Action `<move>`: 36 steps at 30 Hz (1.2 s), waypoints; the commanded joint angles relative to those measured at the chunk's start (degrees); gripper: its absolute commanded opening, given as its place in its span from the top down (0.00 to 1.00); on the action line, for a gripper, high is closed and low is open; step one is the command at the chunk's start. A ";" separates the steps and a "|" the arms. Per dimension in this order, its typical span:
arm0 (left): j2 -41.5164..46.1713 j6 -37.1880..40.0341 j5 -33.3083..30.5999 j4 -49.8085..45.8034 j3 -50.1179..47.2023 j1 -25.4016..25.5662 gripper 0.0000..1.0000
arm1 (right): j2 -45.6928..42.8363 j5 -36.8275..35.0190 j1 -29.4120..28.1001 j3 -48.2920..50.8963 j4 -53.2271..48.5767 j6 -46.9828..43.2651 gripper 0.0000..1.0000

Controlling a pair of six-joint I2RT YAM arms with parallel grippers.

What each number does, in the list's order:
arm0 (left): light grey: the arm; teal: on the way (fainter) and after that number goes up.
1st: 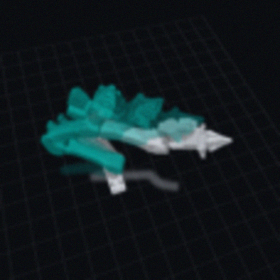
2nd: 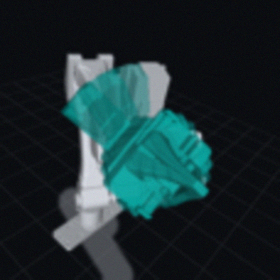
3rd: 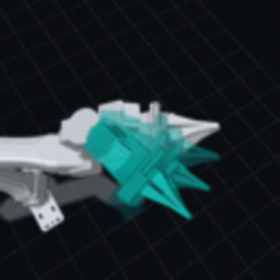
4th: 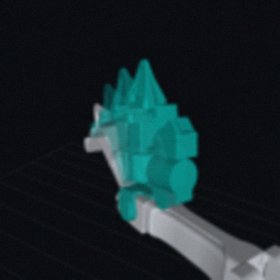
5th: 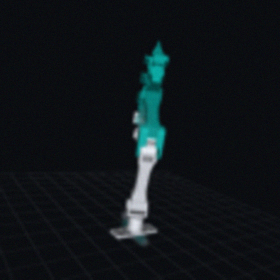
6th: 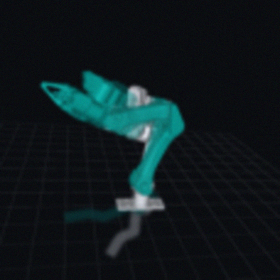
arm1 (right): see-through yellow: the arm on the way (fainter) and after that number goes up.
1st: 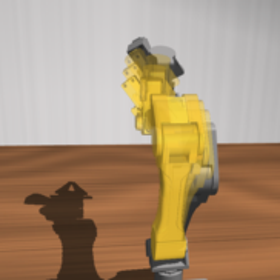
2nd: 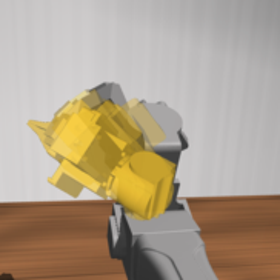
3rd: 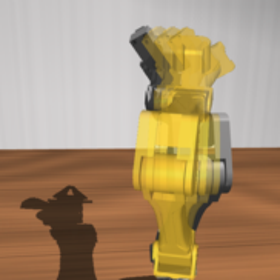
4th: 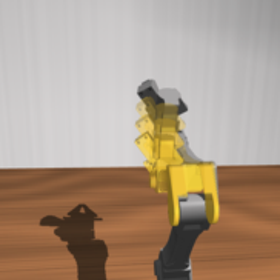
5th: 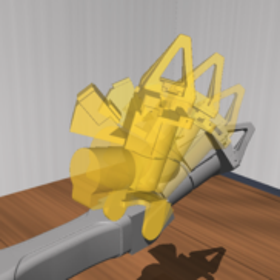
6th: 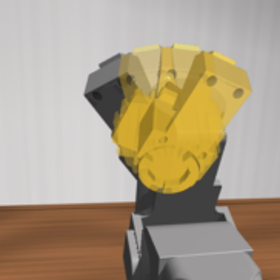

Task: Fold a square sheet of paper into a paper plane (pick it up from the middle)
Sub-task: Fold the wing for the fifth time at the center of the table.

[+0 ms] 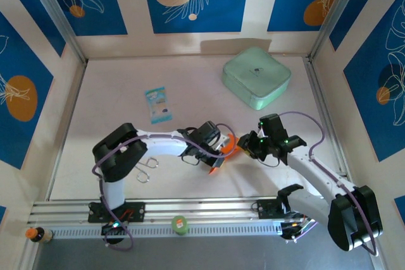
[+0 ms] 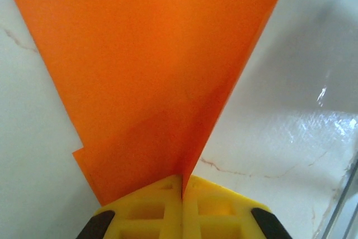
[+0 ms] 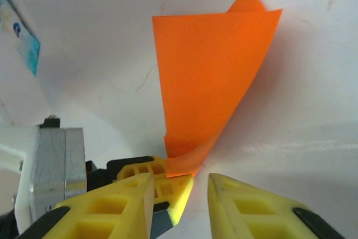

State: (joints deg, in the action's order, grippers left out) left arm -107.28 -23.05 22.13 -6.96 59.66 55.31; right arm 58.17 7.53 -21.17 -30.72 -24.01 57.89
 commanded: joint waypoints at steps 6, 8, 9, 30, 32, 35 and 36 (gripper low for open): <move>-1.77 -6.97 12.02 10.95 -5.46 -4.88 1.00 | 2.05 4.09 -4.12 2.93 11.16 -4.20 0.79; -1.61 -8.20 12.91 13.50 -6.90 -5.59 1.00 | 3.08 4.38 -4.41 3.27 12.59 -3.98 0.80; -1.52 -8.92 13.49 14.99 -7.67 -5.97 1.00 | 3.53 5.32 -4.41 3.45 13.73 -4.11 0.80; 1.84 -13.69 13.37 40.13 -20.60 -9.85 1.00 | 16.14 13.34 -4.50 -0.24 23.70 -6.90 0.87; 0.51 -14.29 14.65 39.15 -19.45 -10.13 1.00 | 17.23 14.23 -4.50 -0.63 24.84 -7.23 0.87; -0.34 -15.02 14.79 38.84 -19.29 -10.61 1.00 | 19.40 15.99 -4.49 -1.50 26.19 -8.05 0.88; -0.34 -15.17 14.62 39.16 -19.54 -10.89 1.00 | 20.30 16.19 -4.49 -1.86 26.20 -8.41 0.88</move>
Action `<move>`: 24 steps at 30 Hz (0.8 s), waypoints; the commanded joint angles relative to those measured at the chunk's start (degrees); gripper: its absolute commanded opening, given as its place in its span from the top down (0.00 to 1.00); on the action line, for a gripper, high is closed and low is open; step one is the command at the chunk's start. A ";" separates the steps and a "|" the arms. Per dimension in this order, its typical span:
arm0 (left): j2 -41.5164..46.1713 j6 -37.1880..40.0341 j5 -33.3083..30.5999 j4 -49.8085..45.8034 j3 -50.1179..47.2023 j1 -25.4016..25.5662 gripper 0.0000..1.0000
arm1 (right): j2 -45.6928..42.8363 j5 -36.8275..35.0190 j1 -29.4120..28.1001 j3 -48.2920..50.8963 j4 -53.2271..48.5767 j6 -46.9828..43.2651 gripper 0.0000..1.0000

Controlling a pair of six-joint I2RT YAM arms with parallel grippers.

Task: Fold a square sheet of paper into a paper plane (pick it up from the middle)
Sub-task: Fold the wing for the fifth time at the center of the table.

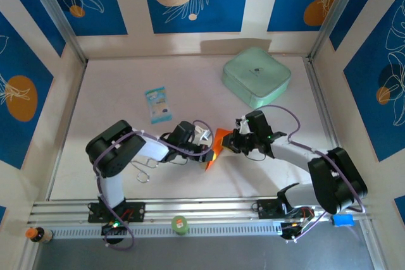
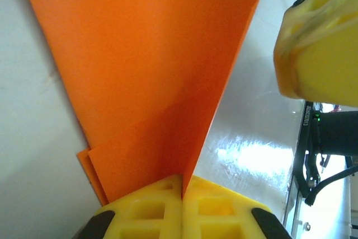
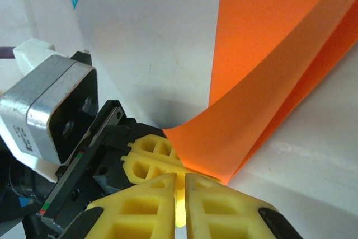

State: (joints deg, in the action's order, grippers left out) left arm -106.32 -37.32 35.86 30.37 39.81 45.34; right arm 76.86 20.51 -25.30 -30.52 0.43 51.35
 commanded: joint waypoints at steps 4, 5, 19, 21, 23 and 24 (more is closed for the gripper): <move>-2.00 -2.40 1.90 2.69 0.00 -1.74 1.00 | 4.77 4.67 -0.19 -3.56 2.33 -2.78 0.88; -2.33 -2.62 2.32 2.28 0.43 -1.91 1.00 | 5.43 5.08 -0.19 -3.99 2.63 -3.03 0.88; -3.23 -6.60 1.06 0.56 0.49 -3.15 1.00 | 12.17 7.17 2.49 -6.71 4.03 -4.82 0.89; -3.44 -7.36 0.82 0.91 0.27 -3.24 1.00 | 12.96 7.75 2.88 -6.82 4.20 -5.42 0.89; -3.28 -7.59 0.14 0.46 0.01 -3.40 1.00 | 14.19 8.75 3.13 -7.24 4.56 -5.95 0.89; -3.17 -7.66 -0.05 0.24 0.05 -3.50 1.00 | 14.80 9.15 3.21 -7.48 4.72 -6.22 0.90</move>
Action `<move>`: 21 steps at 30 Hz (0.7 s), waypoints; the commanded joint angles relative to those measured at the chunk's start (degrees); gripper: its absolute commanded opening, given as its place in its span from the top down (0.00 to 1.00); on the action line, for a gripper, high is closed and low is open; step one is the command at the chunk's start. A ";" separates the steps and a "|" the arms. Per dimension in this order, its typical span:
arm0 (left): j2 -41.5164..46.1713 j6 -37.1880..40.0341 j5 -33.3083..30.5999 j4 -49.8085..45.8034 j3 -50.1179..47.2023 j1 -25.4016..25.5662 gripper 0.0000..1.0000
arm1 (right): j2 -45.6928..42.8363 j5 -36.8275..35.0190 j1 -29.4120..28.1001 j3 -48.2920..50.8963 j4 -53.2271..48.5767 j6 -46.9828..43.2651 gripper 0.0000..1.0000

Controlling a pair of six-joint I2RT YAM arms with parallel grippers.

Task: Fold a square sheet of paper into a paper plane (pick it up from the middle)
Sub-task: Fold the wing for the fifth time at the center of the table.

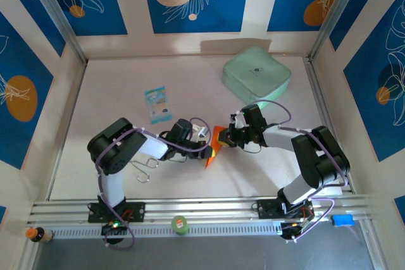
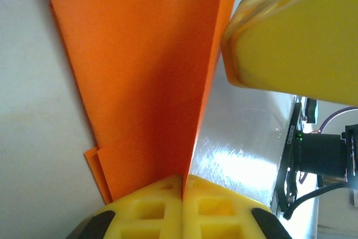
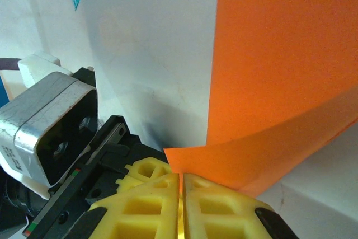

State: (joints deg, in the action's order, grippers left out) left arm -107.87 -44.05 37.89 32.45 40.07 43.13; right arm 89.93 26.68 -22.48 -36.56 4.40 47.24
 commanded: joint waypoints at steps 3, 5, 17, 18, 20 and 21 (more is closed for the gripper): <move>-2.24 -2.10 -1.68 -1.56 -0.10 -1.57 1.00 | 3.06 3.82 0.42 -2.42 1.10 -2.58 0.90; -2.43 -2.50 -1.77 -1.79 -0.24 -1.56 1.00 | 3.93 3.67 0.47 -2.98 1.23 -2.85 0.91; -2.86 -4.59 -2.62 -3.00 -0.57 -2.44 1.00 | 4.14 -3.47 -0.81 0.37 9.21 -4.66 0.95; -2.86 -4.64 -2.61 -3.23 -0.52 -2.52 1.00 | 3.70 -4.03 -0.82 0.83 9.75 -4.66 0.95; -2.66 -4.56 -2.95 -3.84 -0.51 -2.55 1.00 | 3.37 -4.09 -0.89 1.46 10.71 -4.96 0.95; -2.73 -4.64 -3.23 -4.28 -0.50 -2.66 1.00 | 3.48 -3.98 -0.82 1.39 10.59 -5.13 0.95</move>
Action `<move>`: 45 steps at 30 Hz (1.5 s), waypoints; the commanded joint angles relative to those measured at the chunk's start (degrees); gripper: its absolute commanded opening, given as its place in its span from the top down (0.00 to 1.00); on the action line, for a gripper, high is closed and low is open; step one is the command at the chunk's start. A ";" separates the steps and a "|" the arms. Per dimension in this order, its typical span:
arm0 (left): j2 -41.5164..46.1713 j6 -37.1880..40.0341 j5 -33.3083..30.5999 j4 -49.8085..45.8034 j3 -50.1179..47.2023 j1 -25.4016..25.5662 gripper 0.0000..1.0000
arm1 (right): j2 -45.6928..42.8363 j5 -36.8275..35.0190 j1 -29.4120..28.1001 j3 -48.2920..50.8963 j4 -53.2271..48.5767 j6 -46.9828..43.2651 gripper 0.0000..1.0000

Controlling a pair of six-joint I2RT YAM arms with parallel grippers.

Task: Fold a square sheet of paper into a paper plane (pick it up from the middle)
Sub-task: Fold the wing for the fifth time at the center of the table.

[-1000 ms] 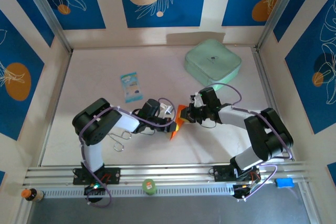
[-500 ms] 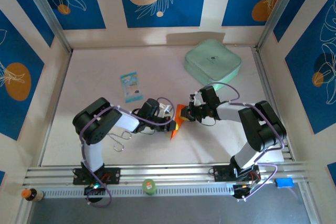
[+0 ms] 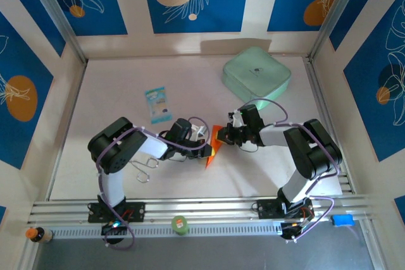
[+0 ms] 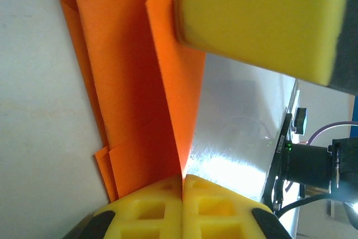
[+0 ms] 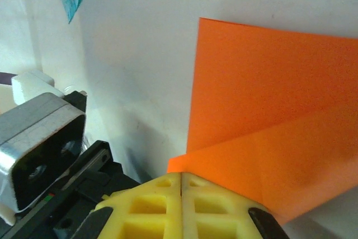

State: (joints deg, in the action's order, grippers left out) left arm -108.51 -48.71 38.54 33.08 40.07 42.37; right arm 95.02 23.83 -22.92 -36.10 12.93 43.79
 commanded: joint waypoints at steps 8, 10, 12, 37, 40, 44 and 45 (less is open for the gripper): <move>-2.18 -0.51 -4.53 -6.93 -0.45 -2.41 1.00 | -2.53 -2.64 -1.63 3.96 6.94 -2.62 0.96; -2.23 -0.59 -4.71 -7.45 -0.52 -2.46 1.00 | -2.78 -3.44 -2.04 4.61 8.06 -3.16 0.96; -2.19 -0.76 -4.93 -7.64 -0.61 -2.52 1.00 | -2.91 -4.22 -2.32 5.11 8.80 -3.49 0.96; -3.43 -1.57 -5.91 -10.06 -0.62 -3.43 1.00 | 5.36 -9.51 -3.63 4.95 12.95 -2.92 0.97; -2.75 -0.95 -5.64 -10.63 -0.52 -3.45 0.96 | 6.14 -9.83 -3.80 4.89 12.88 -2.58 0.98; -0.50 0.93 -4.17 -12.56 -0.07 -3.47 0.84 | 6.34 -10.54 -3.97 4.56 11.27 -2.48 0.99; -0.02 1.26 -3.27 -13.00 0.08 -3.41 0.82 | 6.40 -10.60 -3.98 4.42 10.72 -2.40 0.99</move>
State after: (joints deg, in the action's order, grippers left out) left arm -108.05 -50.35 39.53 29.61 41.21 41.30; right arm 98.13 17.28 -26.24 -31.66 26.57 41.58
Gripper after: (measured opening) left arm 0.171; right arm 0.049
